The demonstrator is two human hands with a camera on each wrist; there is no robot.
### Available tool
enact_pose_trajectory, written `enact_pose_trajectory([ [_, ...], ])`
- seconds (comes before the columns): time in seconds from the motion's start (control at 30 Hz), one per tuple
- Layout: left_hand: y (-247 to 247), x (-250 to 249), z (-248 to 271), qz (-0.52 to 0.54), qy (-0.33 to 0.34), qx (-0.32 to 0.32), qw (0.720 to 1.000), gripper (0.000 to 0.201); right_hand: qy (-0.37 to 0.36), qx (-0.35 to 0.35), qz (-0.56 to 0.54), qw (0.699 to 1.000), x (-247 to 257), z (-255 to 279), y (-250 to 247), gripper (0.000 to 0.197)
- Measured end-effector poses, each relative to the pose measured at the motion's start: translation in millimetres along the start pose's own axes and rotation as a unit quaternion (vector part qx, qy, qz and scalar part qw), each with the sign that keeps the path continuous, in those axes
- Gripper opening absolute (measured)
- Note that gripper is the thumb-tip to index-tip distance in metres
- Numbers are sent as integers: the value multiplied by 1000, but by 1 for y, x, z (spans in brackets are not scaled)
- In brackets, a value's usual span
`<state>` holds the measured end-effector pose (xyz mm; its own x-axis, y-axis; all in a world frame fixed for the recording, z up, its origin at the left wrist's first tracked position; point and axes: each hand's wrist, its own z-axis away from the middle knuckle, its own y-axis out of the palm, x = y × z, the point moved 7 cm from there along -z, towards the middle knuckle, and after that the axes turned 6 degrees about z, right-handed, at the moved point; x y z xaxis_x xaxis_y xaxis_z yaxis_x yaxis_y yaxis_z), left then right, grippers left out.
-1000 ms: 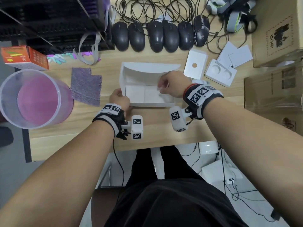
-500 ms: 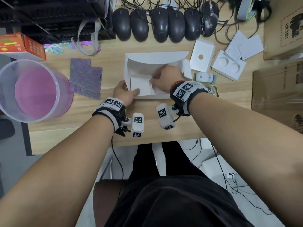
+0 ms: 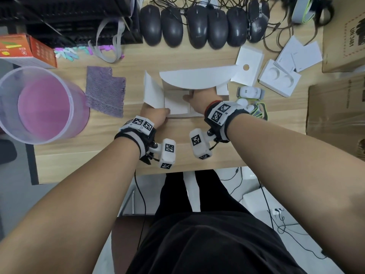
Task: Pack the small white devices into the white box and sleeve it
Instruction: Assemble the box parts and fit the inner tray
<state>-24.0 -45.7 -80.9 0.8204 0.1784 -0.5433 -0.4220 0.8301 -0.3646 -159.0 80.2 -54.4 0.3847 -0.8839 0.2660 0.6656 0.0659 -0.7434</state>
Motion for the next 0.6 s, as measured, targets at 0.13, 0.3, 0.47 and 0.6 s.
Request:
enact_pose_trajectory([
  [0.13,1,3,1,-52,6,9,999,28,11,-44,-21,999,-1,-2,-11,13],
  [0.3,0,7,0,-103,16,-1,995,70,69,4,-91,993,-15,-2,2,13],
  [0.47,-2,7,4,-66,4,-9,998,69,74,74,-63,993,-21,6,4,43],
  [0.6,1,-1,14,-44,39,23,998,62,62,149,21,987,-22,2,20,54],
])
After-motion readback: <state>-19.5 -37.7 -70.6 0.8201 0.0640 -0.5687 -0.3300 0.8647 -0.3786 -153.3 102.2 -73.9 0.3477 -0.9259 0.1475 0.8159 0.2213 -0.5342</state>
